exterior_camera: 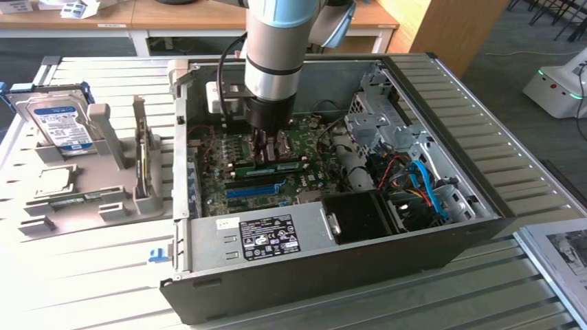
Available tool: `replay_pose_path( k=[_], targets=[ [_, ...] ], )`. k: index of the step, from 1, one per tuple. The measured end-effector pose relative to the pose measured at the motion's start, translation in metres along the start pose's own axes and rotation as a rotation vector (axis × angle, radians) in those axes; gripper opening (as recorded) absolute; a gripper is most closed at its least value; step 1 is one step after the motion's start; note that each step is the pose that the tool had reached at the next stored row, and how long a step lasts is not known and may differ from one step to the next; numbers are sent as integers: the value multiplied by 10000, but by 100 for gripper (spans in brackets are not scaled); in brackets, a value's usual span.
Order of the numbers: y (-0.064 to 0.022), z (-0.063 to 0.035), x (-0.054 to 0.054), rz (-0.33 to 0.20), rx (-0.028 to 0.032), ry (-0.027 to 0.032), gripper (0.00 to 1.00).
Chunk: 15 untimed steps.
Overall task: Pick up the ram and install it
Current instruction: 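Press down the ram until it locks into place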
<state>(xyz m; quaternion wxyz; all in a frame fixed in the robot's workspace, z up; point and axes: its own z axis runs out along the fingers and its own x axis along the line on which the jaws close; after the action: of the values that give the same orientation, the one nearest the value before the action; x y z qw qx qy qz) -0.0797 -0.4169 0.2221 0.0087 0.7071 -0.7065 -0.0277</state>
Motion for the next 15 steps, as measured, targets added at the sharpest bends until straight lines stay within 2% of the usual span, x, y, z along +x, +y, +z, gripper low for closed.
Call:
replay_pose_path(
  k=[15],
  targets=[
    [0,2,0,0,0,-2,10]
  ],
)
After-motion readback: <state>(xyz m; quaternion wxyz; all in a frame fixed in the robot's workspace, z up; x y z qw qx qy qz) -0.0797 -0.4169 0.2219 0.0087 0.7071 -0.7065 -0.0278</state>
